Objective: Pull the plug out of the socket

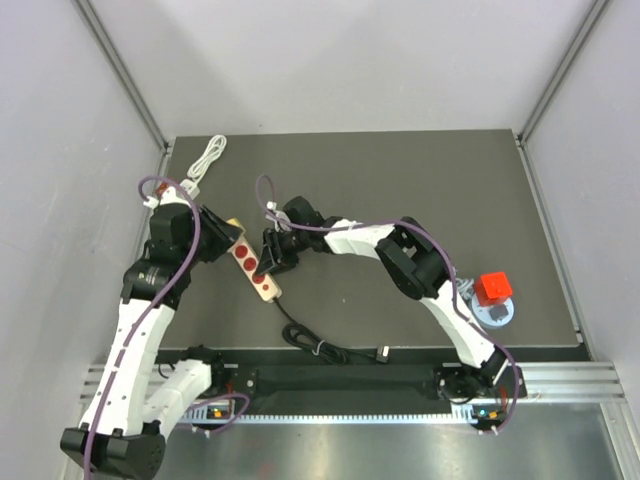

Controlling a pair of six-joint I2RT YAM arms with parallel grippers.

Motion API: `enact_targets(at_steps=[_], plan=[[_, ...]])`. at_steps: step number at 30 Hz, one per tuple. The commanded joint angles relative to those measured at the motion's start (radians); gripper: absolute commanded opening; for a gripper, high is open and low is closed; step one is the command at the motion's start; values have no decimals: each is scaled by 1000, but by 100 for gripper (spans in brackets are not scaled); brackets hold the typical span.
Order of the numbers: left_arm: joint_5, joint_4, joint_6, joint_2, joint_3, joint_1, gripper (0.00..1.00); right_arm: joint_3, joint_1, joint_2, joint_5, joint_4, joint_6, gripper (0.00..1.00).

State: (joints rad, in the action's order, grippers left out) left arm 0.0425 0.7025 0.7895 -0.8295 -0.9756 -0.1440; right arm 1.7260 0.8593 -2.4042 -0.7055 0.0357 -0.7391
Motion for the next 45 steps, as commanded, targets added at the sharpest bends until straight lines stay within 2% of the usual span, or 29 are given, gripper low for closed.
enact_targets(at_steps=[1, 2, 5, 10, 13, 16, 17, 19, 21, 23, 24, 26, 28, 30, 31, 33, 36, 40, 41, 43, 45], plan=[[55, 31, -56, -31, -58, 0, 0, 64, -45, -6, 169, 184, 136, 48], [72, 32, -56, -45, -54, -2, 0, 95, -64, 5, 172, 214, 151, 56], [88, 35, -67, -66, -41, -5, 0, 124, -107, 65, 178, 245, 178, 68], [111, -1, -61, -109, -21, -32, 0, 139, -198, 187, 222, 358, 248, 79], [73, -38, -41, -170, -20, -109, 0, 61, -261, 317, 352, 430, 317, 81], [-28, -98, -27, -261, -29, -231, 0, -26, -293, 448, 572, 518, 386, 91], [-64, -132, -24, -320, -32, -290, 0, -86, -298, 479, 683, 530, 411, 100], [-108, -193, -18, -380, -37, -342, 0, -161, -304, 580, 817, 540, 422, 100], [-127, -330, -24, -456, -32, -402, 0, -291, -344, 648, 808, 532, 406, 100], [-174, -453, -42, -523, -14, -451, 0, -433, -423, 746, 680, 479, 380, 100], [-196, -568, -64, -545, -9, -468, 0, -483, -449, 778, 642, 462, 374, 100], [-269, -676, -97, -615, 3, -512, 0, -601, -491, 871, 594, 422, 374, 100], [-299, -835, -136, -666, 17, -529, 0, -652, -494, 945, 598, 403, 386, 100], [-305, -925, -156, -743, 23, -537, 0, -712, -493, 982, 583, 400, 385, 100], [-302, -1030, -167, -764, 41, -539, 0, -732, -494, 1017, 557, 391, 368, 100], [-288, -1110, -209, -832, 49, -543, 0, -790, -494, 1048, 526, 372, 357, 100], [-271, -1094, -240, -963, -44, -543, 1, -839, -493, 1100, 529, 368, 331, 100], [-216, -1182, -231, -1027, -49, -540, 12, -887, -494, 1168, 538, 368, 313, 100], [-214, -1208, -210, -1028, -41, -539, 25, -902, -494, 1177, 540, 372, 308, 100], [-214, -1187, -182, -1014, -32, -529, 40, -914, -494, 1198, 537, 374, 302, 100], [-219, -1173, -173, -972, -14, -525, 64, -922, -494, 1209, 526, 379, 297, 100]])
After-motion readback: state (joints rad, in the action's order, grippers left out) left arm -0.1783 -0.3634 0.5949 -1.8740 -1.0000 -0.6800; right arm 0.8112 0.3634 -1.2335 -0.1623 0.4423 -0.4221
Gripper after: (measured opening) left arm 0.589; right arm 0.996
